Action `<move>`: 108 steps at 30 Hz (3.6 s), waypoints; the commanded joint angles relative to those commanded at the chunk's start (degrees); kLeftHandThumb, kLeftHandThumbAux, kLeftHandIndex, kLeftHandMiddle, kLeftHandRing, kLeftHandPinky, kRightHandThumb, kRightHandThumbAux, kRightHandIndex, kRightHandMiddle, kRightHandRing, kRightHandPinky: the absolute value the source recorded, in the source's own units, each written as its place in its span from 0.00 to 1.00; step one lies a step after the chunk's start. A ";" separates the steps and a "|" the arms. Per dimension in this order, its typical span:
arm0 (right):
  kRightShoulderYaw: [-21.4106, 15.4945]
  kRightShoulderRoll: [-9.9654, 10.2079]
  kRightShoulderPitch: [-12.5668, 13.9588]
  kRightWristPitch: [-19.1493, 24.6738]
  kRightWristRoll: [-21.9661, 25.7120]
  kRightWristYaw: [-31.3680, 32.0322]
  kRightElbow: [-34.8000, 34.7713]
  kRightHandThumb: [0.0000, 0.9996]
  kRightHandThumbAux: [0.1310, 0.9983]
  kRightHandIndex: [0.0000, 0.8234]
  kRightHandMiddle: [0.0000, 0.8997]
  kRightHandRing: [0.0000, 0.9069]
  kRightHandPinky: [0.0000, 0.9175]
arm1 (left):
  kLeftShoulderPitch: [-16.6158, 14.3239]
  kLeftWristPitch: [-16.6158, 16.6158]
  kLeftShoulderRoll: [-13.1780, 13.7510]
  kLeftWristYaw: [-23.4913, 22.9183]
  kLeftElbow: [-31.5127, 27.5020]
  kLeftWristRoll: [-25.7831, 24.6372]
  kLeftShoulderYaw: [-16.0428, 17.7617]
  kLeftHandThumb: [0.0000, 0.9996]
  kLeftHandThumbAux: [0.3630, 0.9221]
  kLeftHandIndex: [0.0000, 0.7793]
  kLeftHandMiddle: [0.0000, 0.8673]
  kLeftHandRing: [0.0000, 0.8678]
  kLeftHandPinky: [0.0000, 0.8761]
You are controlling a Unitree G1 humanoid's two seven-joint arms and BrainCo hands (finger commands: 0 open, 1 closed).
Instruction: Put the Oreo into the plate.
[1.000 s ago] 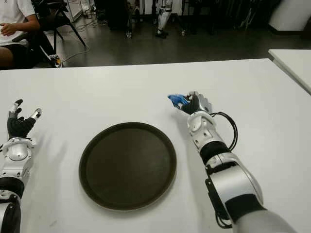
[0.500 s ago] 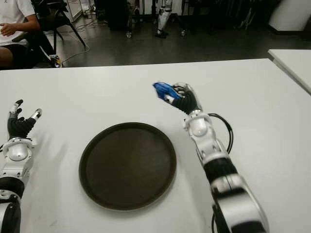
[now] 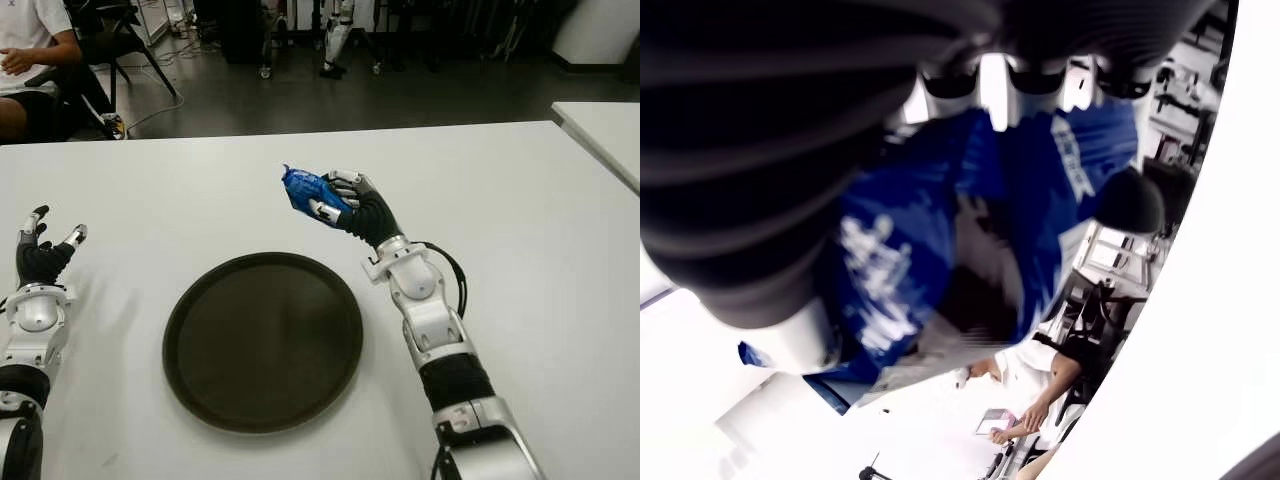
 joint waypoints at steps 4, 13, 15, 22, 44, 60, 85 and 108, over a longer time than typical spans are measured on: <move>-0.09 0.03 -0.49 -0.16 -0.22 0.49 1.14 0.71 0.67 0.54 0.92 0.91 0.89 | -0.13 -0.22 -0.01 -0.23 0.33 -0.23 0.18 0.00 0.54 0.00 0.00 0.00 0.00; 0.45 0.71 -2.41 -3.19 -1.46 0.83 6.52 0.70 0.67 0.54 0.93 0.92 0.90 | -0.35 -0.86 -0.52 -0.91 0.47 -1.24 0.73 0.00 0.55 0.00 0.00 0.00 0.00; 0.78 1.37 -2.95 -4.25 -1.89 0.68 8.50 0.70 0.67 0.53 0.94 0.92 0.91 | -0.33 -1.16 -0.62 -1.10 0.37 -1.55 0.91 0.00 0.57 0.00 0.00 0.00 0.00; 2.84 3.14 -3.49 -7.45 -4.05 1.45 12.30 0.70 0.68 0.53 0.95 0.94 0.94 | -0.12 -1.72 -0.40 -1.54 0.13 -1.43 0.81 0.00 0.60 0.00 0.00 0.00 0.00; 10.29 4.46 -2.93 -6.82 -11.41 3.99 11.30 0.71 0.67 0.54 0.93 0.93 0.92 | -0.81 -1.99 0.03 -1.98 2.12 -1.26 0.99 0.00 0.69 0.00 0.00 0.00 0.00; 10.60 3.81 -2.86 -4.58 -12.29 4.63 9.82 0.71 0.67 0.54 0.92 0.92 0.90 | -0.72 -2.28 -0.46 -2.24 1.91 -1.99 1.55 0.00 0.64 0.00 0.00 0.00 0.00; 11.01 1.69 -3.48 -3.59 -13.39 7.31 9.87 0.70 0.68 0.52 0.61 0.61 0.57 | -0.27 -1.54 -0.80 0.74 0.98 -0.84 0.45 0.00 0.56 0.00 0.00 0.00 0.00; 8.43 1.41 -12.03 -16.76 -2.54 35.16 31.33 0.00 0.47 0.04 0.02 0.00 0.00 | -0.64 -2.19 -0.45 -2.35 2.11 -2.63 1.45 0.00 0.61 0.00 0.00 0.00 0.00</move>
